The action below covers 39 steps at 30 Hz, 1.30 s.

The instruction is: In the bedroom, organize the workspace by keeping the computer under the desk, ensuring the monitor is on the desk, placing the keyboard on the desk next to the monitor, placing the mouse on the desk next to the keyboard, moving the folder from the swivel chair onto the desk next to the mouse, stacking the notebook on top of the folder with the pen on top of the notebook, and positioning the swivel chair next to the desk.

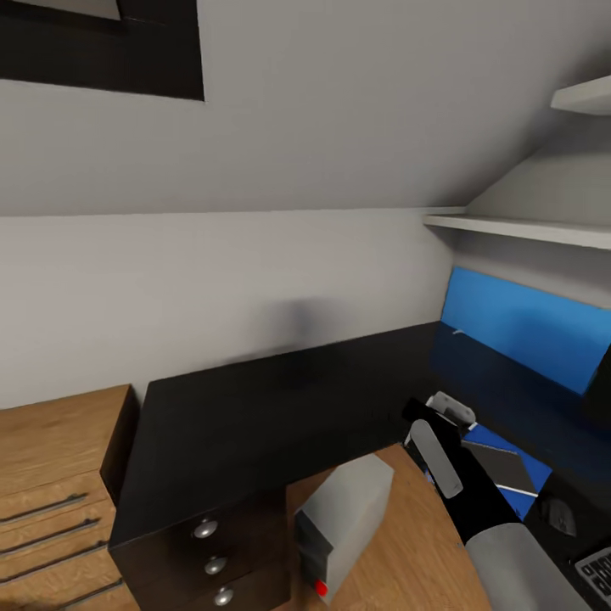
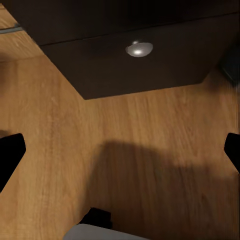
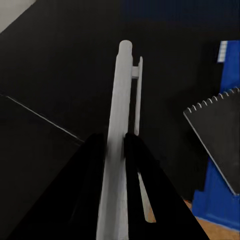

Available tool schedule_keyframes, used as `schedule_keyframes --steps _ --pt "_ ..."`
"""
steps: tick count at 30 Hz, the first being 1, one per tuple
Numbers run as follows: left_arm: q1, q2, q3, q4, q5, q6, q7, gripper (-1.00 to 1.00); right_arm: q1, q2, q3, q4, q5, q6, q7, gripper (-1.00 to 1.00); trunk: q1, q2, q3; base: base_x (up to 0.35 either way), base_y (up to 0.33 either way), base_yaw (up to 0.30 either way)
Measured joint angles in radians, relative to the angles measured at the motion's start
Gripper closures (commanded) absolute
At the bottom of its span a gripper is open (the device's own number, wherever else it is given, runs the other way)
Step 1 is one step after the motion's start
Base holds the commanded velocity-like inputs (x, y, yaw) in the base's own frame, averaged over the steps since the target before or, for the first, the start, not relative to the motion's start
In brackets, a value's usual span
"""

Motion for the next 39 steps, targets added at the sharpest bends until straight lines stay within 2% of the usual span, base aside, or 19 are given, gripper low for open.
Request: schedule_keyframes --steps 4,13,14,16,17,19,21,22,23,24,25,26,28,34,39 --pt "0.0 0.0 0.0 0.0 0.0 0.0 0.001 -1.0 0.0 -0.017 -0.001 0.013 0.0 -0.033 0.049 1.0 0.0 0.0 0.0 0.0 0.0 -0.298" --pt "0.0 0.0 0.0 0.0 0.0 0.0 0.002 -1.0 0.0 -0.017 0.006 0.02 0.003 -0.048 0.078 1.0 0.0 0.0 0.0 0.0 0.0 -0.085" --pt "0.0 0.0 0.0 0.0 0.0 0.0 0.003 -1.0 0.0 -0.021 0.011 0.021 0.009 -0.049 0.108 1.0 0.0 0.0 0.0 0.0 0.0 -0.005" --pt "0.0 0.0 0.0 -0.001 0.0 0.0 0.004 -1.0 0.0 -0.033 0.014 0.021 0.023 -0.046 0.147 1.0 0.0 0.0 0.0 0.0 0.0 -0.003" --pt "0.0 0.0 0.0 -0.001 0.0 0.0 0.005 -1.0 -0.001 -0.07 0.015 0.03 0.05 -0.04 0.202 1.0 0.0 0.0 0.0 0.0 0.0 0.0" --pt "0.0 0.0 0.0 -0.002 0.0 0.0 0.006 -1.0 -0.014 -0.124 0.015 0.123 0.081 -0.021 0.294 1.0 0.0 0.0 0.0 0.0 0.0 0.0" --pt "0.0 0.0 0.0 -0.002 0.0 0.0 0.006 -1.0 -0.035 -0.142 0.015 0.183 0.092 -0.015 0.328 1.0 0.0 0.0 0.0 0.0 0.0 0.0" --pt "0.0 0.0 0.0 -0.002 0.0 0.0 0.006 -1.0 -0.066 -0.16 0.014 0.248 0.107 -0.011 0.361 1.0 0.0 0.0 0.0 0.0 0.0 0.0" --pt "0.0 0.0 0.0 -0.002 0.0 0.0 0.006 -1.0 -0.116 -0.183 0.013 0.354 0.13 -0.009 0.419 1.0 0.0 0.0 0.0 0.0 0.0 0.0" --pt "0.0 0.0 0.0 -0.002 0.0 0.0 0.006 -1.0 -0.144 -0.195 0.012 0.429 0.143 -0.011 0.459 1.0 0.0 0.0 0.0 0.0 0.0 0.0" --pt "0.0 0.0 0.0 -0.002 0.0 0.0 0.006 -1.0 -0.156 -0.199 0.012 0.466 0.15 -0.012 0.478 1.0 0.0 0.0 0.0 0.0 0.0 0.0" --pt "0.0 0.0 0.0 -0.002 0.0 -0.001 0.005 -1.0 -0.182 -0.208 0.011 0.553 0.17 -0.02 0.521 1.0 0.0 0.0 0.0 0.0 0.0 0.0" --pt "0.0 0.0 0.0 -0.002 0.0 -0.001 0.005 -1.0 -0.2 -0.212 0.011 0.605 0.193 -0.026 0.546 1.0 0.0 0.0 0.0 0.0 0.0 0.0" --pt "0.0 0.0 0.0 -0.001 0.0 -0.001 0.005 -1.0 -0.217 -0.216 0.01 0.658 0.229 -0.007 0.563 1.0 0.0 0.0 0.0 0.0 -0.055 0.0" --pt "0.0 0.0 0.0 -0.002 0.0 -0.001 0.005 -1.0 -0.218 -0.216 0.01 0.663 0.232 0.007 0.564 1.0 0.0 0.0 0.0 0.0 -0.201 0.0"
